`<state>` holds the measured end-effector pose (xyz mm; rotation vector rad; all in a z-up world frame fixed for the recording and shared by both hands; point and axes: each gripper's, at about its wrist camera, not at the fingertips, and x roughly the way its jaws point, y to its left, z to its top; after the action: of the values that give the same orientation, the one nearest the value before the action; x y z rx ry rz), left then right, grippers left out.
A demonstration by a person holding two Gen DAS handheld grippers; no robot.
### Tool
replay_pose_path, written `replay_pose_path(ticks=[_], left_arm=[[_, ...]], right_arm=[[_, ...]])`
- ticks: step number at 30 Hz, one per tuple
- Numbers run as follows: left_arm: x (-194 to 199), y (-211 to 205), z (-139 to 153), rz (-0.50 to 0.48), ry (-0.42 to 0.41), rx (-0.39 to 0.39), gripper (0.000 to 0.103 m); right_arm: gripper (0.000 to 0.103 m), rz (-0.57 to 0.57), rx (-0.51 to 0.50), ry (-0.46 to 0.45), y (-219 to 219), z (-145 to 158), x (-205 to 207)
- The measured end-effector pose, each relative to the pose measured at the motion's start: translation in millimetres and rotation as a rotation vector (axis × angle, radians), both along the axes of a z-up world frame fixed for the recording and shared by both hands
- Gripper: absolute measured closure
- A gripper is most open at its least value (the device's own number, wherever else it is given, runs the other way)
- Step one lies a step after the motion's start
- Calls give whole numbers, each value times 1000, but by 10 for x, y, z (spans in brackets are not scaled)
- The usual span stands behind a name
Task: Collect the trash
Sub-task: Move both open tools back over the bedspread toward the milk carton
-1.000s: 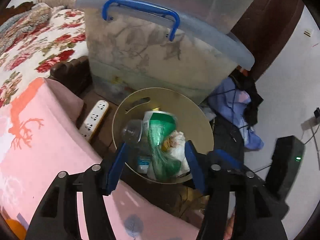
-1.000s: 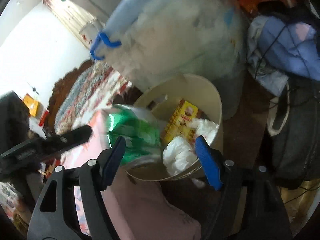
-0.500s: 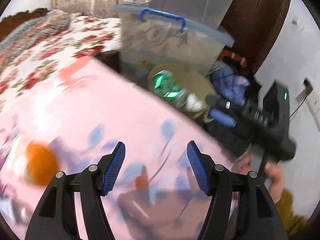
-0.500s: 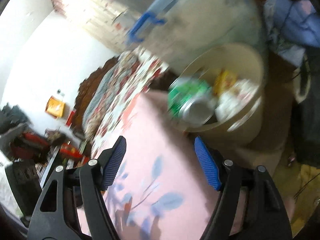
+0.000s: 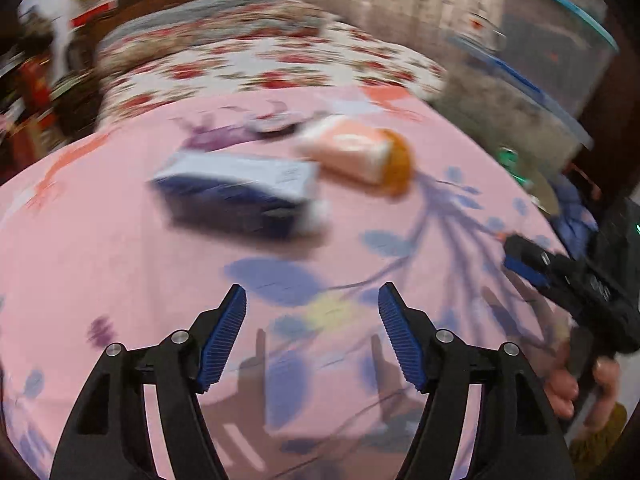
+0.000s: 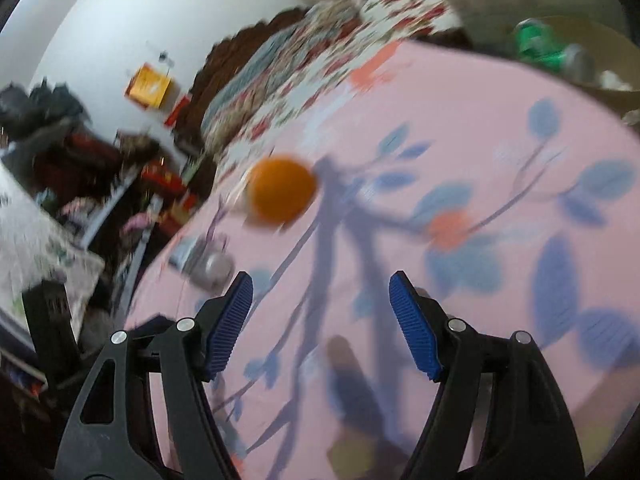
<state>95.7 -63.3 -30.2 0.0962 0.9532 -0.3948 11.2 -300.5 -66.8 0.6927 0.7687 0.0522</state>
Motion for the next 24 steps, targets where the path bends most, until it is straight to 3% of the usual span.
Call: replay_pose_path(ticks=[10,20,24], left_arm=[[-97,638,-125,124,-18,-26,37],[-166,753,-258,156,-31,-13,35],[-154,757,-269,164,-33,-21,34]], right_arm=[[31,96,-123,64,750,-32,-61],[28,85,-249,65,919,-9,-118],[24,88,-256,52,932,-19,-116]])
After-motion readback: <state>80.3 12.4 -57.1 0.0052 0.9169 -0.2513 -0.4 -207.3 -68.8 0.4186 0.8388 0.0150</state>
